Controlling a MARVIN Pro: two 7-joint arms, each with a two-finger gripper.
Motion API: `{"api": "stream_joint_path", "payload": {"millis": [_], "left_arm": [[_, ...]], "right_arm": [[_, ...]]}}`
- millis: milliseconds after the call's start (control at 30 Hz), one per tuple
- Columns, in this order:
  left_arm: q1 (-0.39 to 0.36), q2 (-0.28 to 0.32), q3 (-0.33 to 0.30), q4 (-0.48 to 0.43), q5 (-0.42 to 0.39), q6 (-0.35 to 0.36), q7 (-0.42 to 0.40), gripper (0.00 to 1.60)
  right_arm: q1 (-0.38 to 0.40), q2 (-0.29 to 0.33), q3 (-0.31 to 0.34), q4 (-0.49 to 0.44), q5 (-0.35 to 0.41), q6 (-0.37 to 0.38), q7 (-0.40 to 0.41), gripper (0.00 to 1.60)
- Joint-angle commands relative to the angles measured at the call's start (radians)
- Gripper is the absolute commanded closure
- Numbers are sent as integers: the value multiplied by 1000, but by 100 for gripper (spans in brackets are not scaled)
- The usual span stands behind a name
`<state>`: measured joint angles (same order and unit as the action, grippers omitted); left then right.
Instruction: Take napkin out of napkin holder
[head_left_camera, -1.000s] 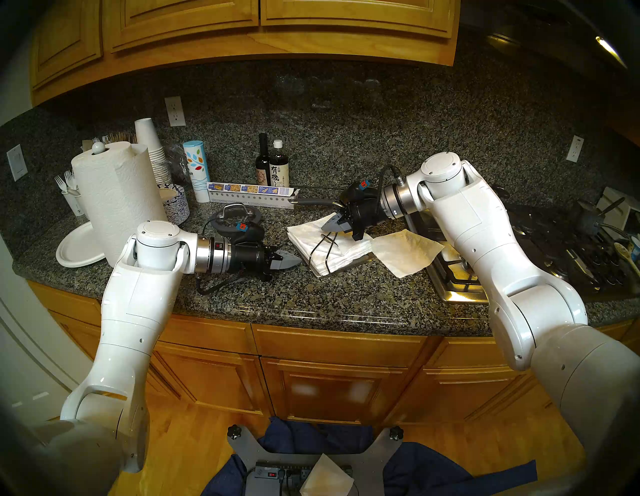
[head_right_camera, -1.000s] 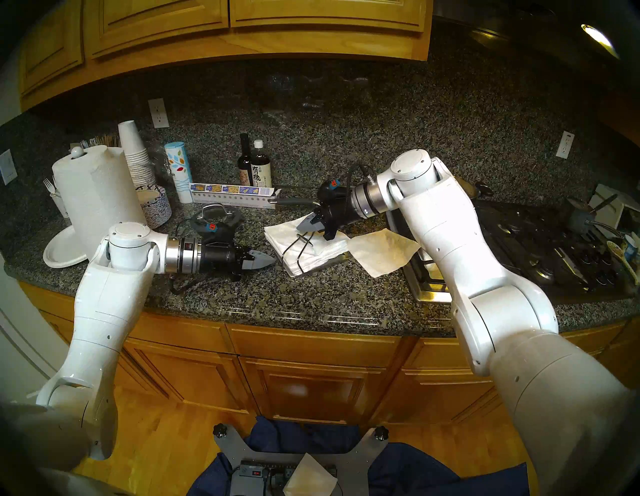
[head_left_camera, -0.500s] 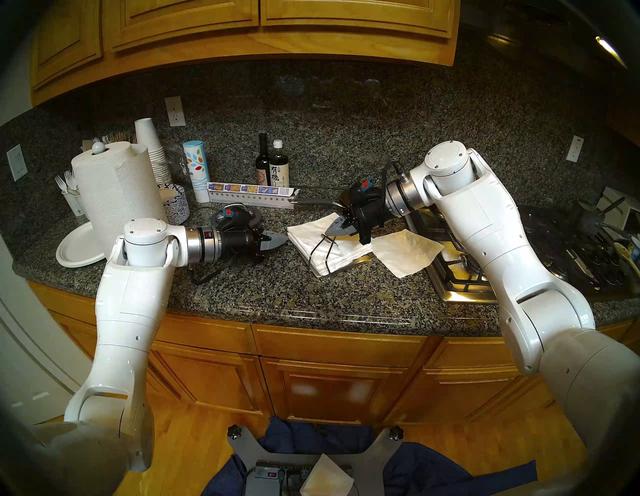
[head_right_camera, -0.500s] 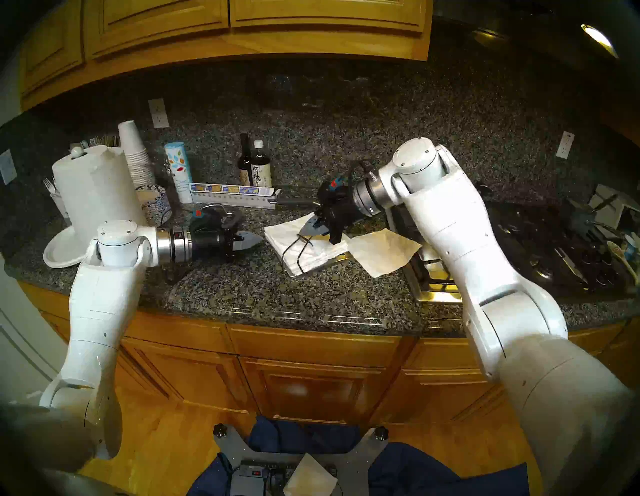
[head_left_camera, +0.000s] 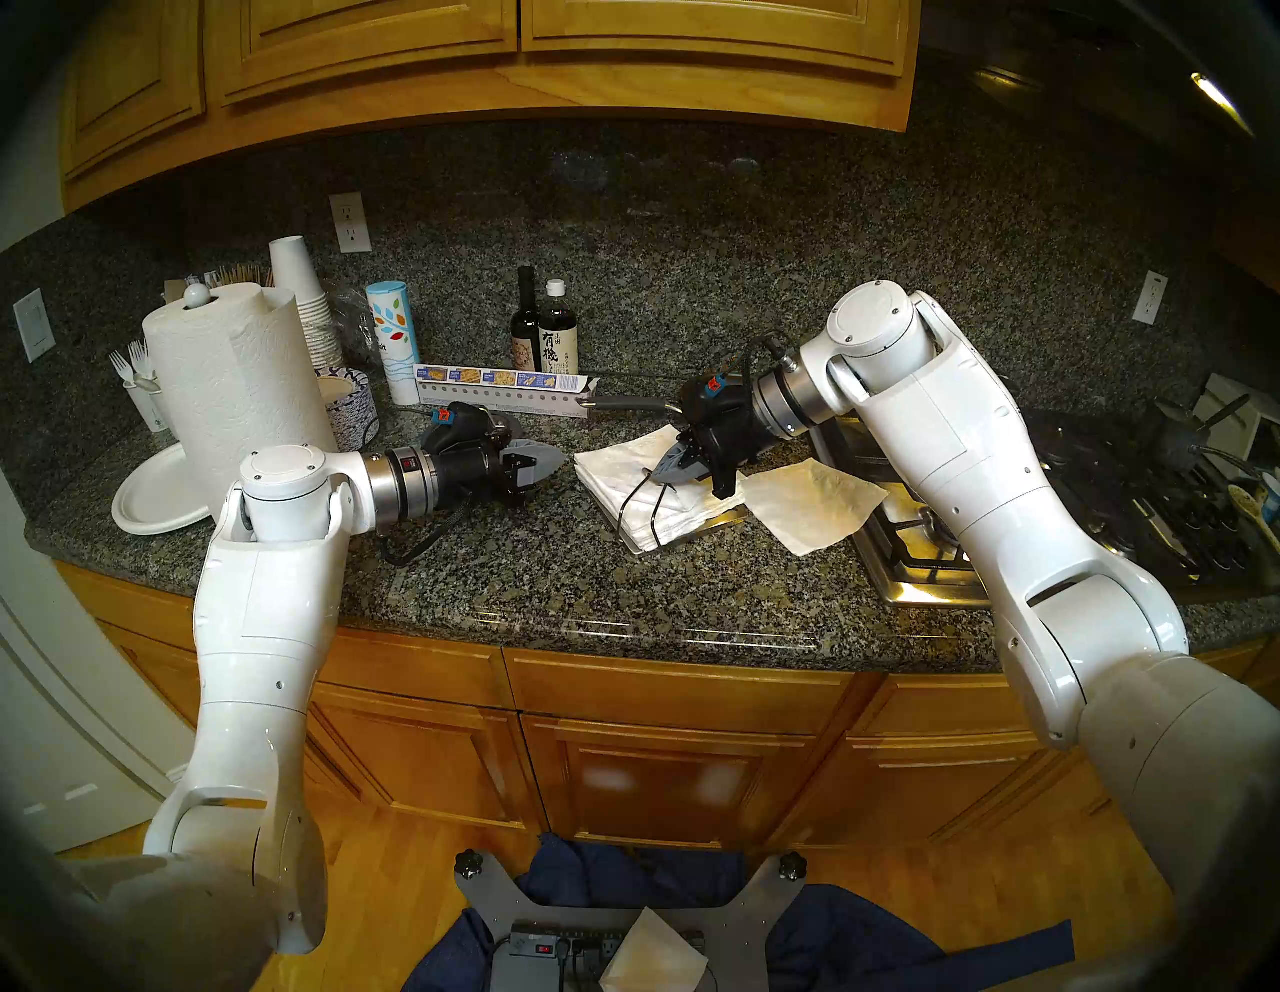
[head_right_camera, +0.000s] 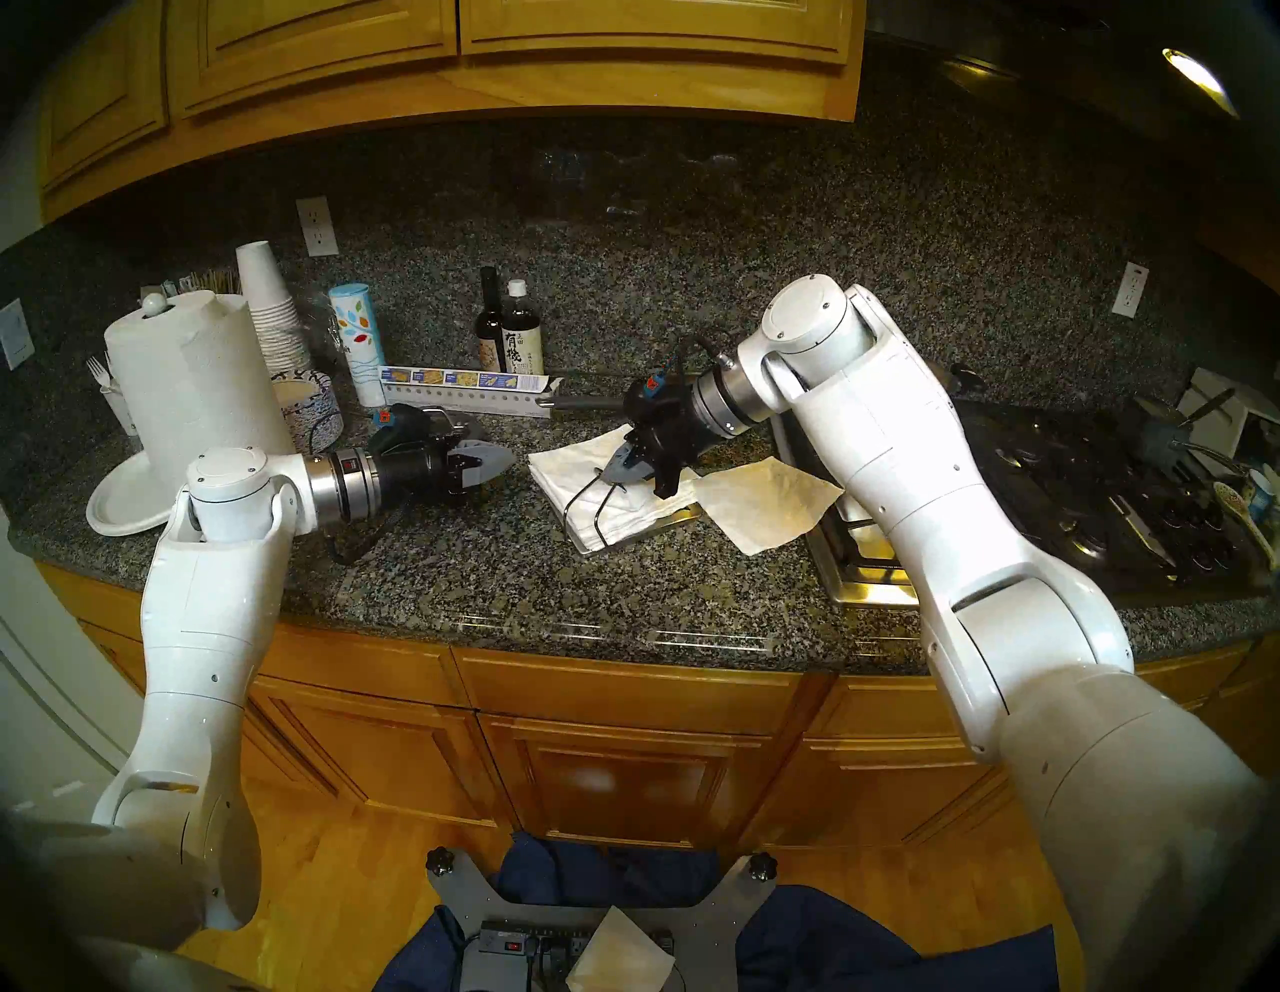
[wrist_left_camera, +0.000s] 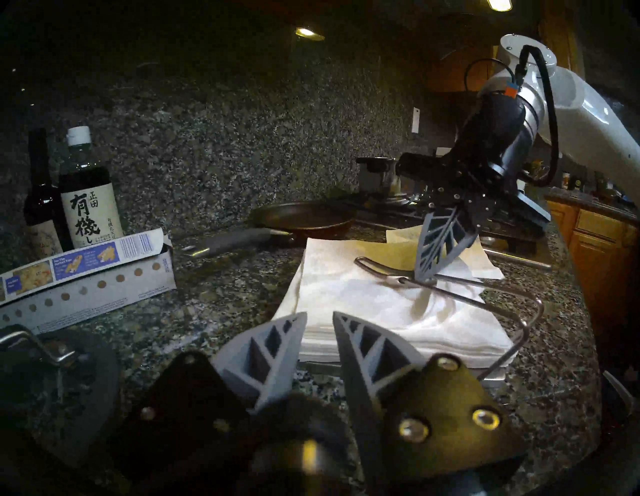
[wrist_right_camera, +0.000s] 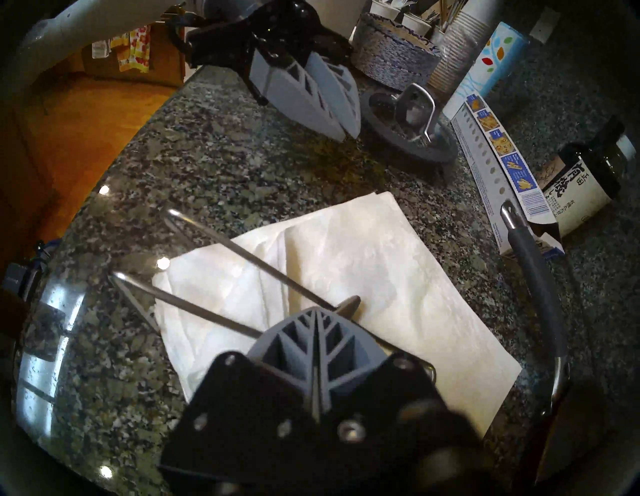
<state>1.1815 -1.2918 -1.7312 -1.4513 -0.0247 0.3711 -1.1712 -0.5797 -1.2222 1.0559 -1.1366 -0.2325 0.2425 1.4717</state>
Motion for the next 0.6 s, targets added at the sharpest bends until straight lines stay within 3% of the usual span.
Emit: {"api": "stream_joint_path", "payload": {"millis": [0, 267, 300, 333, 367, 433, 567], "left_arm": [[-28, -8, -10, -22, -19, -8, -6, 81], [-30, -11, -14, -16, -20, -12, -11, 76], [-31, -11, -16, -15, -20, -12, -13, 60], [-30, -13, -18, -14, -23, -15, -13, 24], [-30, -14, -20, -13, -23, -16, -14, 14], [-28, -23, -30, -15, -30, -21, -11, 0], [-28, -28, -39, -15, -33, -25, -14, 0]], "right_arm": [[103, -12, -1, -1, -14, -1, 12, 157], [154, -29, -39, 36, -14, -9, 12, 158], [165, -28, -52, 44, -12, -11, 12, 158], [162, -29, -52, 39, -15, -9, 12, 158], [171, -29, -63, 46, -12, -10, 12, 159], [185, -24, -83, 53, -4, -13, 12, 160], [193, -11, -107, 44, 19, -13, 12, 160]]}}
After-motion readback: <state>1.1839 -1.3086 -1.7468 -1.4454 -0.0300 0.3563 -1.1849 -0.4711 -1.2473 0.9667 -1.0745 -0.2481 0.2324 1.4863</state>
